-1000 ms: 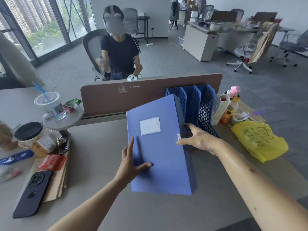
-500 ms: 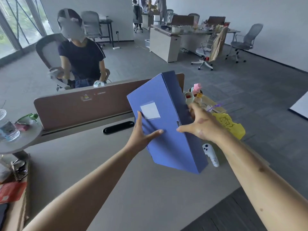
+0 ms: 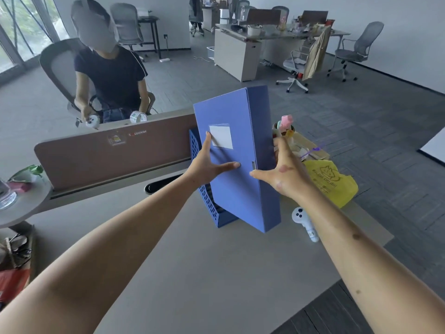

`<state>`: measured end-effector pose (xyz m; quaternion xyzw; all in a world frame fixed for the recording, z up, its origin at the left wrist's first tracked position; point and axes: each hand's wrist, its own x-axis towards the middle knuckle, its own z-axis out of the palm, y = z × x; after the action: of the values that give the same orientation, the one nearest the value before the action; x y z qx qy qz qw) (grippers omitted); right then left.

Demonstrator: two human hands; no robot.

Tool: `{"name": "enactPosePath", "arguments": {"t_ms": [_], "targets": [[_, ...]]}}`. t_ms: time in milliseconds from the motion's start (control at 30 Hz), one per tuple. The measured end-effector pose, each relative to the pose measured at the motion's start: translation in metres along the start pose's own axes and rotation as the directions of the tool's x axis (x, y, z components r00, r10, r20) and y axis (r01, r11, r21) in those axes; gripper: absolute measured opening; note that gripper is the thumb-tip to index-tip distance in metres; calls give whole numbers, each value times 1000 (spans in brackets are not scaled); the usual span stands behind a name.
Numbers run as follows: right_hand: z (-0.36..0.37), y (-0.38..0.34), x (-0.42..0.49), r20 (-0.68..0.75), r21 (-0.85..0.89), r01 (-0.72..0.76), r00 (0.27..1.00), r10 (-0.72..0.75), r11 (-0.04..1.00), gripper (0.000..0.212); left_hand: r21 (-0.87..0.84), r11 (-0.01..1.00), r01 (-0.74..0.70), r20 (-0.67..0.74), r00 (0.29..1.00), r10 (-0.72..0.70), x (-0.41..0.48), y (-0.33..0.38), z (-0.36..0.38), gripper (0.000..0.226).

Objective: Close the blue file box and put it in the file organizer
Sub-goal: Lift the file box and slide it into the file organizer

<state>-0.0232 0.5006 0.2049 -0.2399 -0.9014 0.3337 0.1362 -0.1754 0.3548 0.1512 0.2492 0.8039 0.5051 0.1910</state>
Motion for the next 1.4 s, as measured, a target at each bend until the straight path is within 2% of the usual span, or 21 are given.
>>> {"name": "enactPosePath", "arguments": {"t_ms": [167, 333, 633, 800, 967, 1133, 1400], "targets": [[26, 7, 7, -32, 29, 26, 999, -25, 999, 76, 38, 999, -23, 10, 1000, 23, 18, -10, -6, 131], [44, 12, 13, -133, 35, 88, 988, -82, 996, 76, 47, 997, -64, 21, 998, 63, 33, -12, -16, 130], [88, 26, 28, -233, 185, 147, 967, -102, 972, 73, 66, 971, -230, -22, 973, 232, 59, -37, -22, 133], [119, 37, 35, -261, 282, 161, 962, -86, 946, 72, 104, 968, -228, -62, 970, 235, 66, -54, -22, 130], [141, 46, 42, -282, 349, 156, 958, -55, 924, 70, 321, 915, -242, -121, 948, 293, 72, -68, -17, 125], [167, 60, 46, -262, 401, 85, 965, 25, 912, 68, 498, 840, -217, -97, 948, 302, 75, -81, -16, 129], [201, 80, 33, -217, 418, 14, 972, 84, 909, 63, 665, 738, -115, -68, 975, 213, 64, -115, -2, 128]]}}
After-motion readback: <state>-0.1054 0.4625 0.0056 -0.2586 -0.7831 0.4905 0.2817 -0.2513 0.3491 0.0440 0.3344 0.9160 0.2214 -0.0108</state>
